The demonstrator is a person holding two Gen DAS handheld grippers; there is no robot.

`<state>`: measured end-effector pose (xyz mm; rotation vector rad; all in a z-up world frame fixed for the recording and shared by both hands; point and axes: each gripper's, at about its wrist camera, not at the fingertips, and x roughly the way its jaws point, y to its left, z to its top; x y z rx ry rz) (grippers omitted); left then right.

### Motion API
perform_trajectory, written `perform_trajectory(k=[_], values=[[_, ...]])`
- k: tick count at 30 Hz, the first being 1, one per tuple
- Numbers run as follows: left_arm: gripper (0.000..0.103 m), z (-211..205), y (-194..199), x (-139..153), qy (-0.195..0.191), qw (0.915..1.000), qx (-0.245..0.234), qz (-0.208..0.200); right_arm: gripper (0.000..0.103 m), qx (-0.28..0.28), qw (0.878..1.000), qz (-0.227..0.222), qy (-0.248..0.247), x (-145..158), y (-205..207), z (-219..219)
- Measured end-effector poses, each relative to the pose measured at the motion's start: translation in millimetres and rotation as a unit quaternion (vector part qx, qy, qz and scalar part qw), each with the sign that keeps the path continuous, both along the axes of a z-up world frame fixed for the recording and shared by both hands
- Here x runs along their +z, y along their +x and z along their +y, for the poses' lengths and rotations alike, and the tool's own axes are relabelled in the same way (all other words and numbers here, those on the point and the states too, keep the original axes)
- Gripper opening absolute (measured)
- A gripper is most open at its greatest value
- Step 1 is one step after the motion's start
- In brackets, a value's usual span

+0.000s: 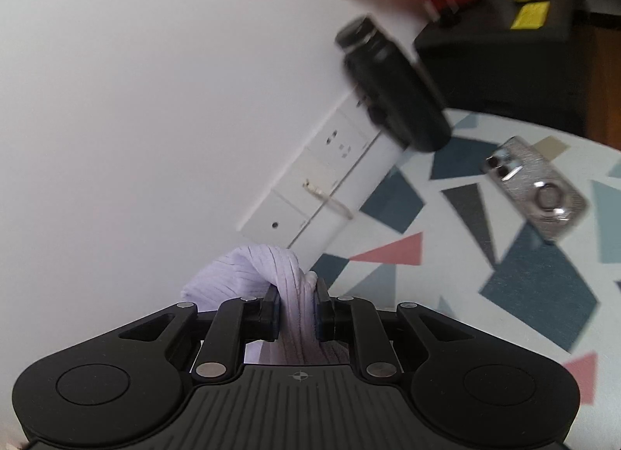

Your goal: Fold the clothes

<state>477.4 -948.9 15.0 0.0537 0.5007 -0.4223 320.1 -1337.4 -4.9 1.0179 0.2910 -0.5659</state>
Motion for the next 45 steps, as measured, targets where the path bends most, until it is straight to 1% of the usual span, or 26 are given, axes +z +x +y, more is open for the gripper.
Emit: perform_trajectory(k=[2,3,4,6,9,10,11,12,13,14,15,16,17,18,19,23,25,27,30,34,35,38,39,42,44,45], values=[[0.016,11.1,-23.5,-11.0,0.007,0.9999,-0.014,0.003,0.014,-0.01,1.0,0.009,-0.014,-0.6,-25.0,13.9],[0.016,18.0,-36.5,-21.9,0.009,0.9996,-0.022,0.013,0.014,-0.015,1.0,0.014,-0.02,-1.0,-37.6,20.8],[0.016,24.9,-49.6,-34.3,0.013,0.9992,-0.029,0.025,0.014,-0.022,0.999,0.027,-0.025,-4.6,-52.9,26.3],[0.016,36.7,-76.2,-69.2,0.03,0.9969,-0.039,0.061,0.014,-0.033,0.997,0.066,-0.027,-20.4,-81.0,41.1],[0.016,49.2,-110.4,-127.1,0.059,0.9886,-0.043,0.131,0.014,-0.042,0.989,0.138,-0.022,-65.7,-112.4,63.2],[0.017,52.7,-120.2,-143.5,0.068,0.9859,-0.04,0.148,0.014,-0.045,0.986,0.162,-0.02,-80.9,-122.8,70.5],[0.017,56.4,-128.8,-156.0,0.073,0.9839,-0.036,0.159,0.014,-0.048,0.982,0.181,-0.009,-98.1,-131.8,76.5],[0.018,60.3,-135.3,-162.9,0.068,0.9829,-0.034,0.168,0.015,-0.051,0.978,0.2,0.003,-114.6,-140.7,82.6],[0.02,63.8,-141.0,-167.7,0.063,0.9823,-0.033,0.174,0.015,-0.054,0.978,0.203,0.013,-121.1,-146.7,90.2],[0.021,65.6,-144.5,-167.3,0.059,0.9827,-0.035,0.172,0.016,-0.056,0.977,0.206,0.023,-127.5,-152.8,97.9],[0.026,65.1,-145.7,-164.2,0.062,0.9828,-0.036,0.17,0.02,-0.059,0.976,0.209,0.033,-133.6,-158.6,105.4],[0.034,63.1,-145.1,-159.2,0.068,0.9827,-0.036,0.168,0.028,-0.064,0.973,0.217,0.038,-132.5,-161.7,110.0],[0.041,61.8,-143.7,-154.1,0.072,0.9829,-0.035,0.166,0.033,-0.069,0.971,0.224,0.042,-131.2,-164.7,114.6],[0.055,61.7,-141.7,-148.0,0.074,0.984,-0.034,0.159,0.038,-0.073,0.972,0.221,0.041,-125.1,-166.5,118.4],[0.061,60.7,-141.4,-140.0,0.075,0.9857,-0.035,0.147,0.038,-0.077,0.972,0.217,0.04,-118.7,-168.4,122.1],[0.061,58.2,-151.2,-109.8,0.073,0.9896,-0.057,0.11,0.043,-0.08,0.981,0.174,0.018,-80.9,-178.1,128.3],[0.06,55.7,-153.0,-96.7,0.069,0.9909,-0.063,0.096,0.044,-0.068,0.986,0.155,0.009,-62.0,-178.0,126.5],[0.06,48.5,-152.2,-86.9,0.062,0.992,-0.069,0.085,0.043,-0.027,0.988,0.152,-0.009,-57.4,-154.1,132.1],[0.061,22.6,-139.5,-91.6,0.062,0.9894,-0.082,0.103,0.043,0.036,0.988,0.146,-0.036,-50.7,-118.3,140.6],[0.061,-11.9,-122.6,-97.9,0.062,0.9852,-0.098,0.126,0.043,0.119,0.981,0.139,-0.071,-41.9,-70.3,152.1],[0.061,-20.5,-118.4,-99.5,0.062,0.984,-0.102,0.132,0.043,0.134,0.978,0.141,-0.073,-45.4,-52.6,157.0],[0.061,-46.4,-105.7,-104.2,0.062,0.9802,-0.115,0.149,0.043,0.158,0.975,0.147,-0.054,-59.4,-12.3,164.1],[0.061,-54.3,-101.5,-106.5,0.065,0.9791,-0.117,0.154,0.043,0.163,0.973,0.151,-0.055,-62.0,-5.6,165.2],[0.06,-71.2,-92.8,-116.9,0.092,0.9767,-0.117,0.155,0.043,0.177,0.968,0.166,-0.059,-69.6,14.3,168.8],[0.056,-76.6,-89.7,-123.7,0.105,0.9755,-0.116,0.155,0.034,0.189,0.964,0.178,-0.062,-74.8,24.1,169.6],[0.045,-77.1,-87.8,-127.3,0.107,0.9749,-0.114,0.158,0.018,0.196,0.961,0.186,-0.063,-77.4,27.2,169.1]])
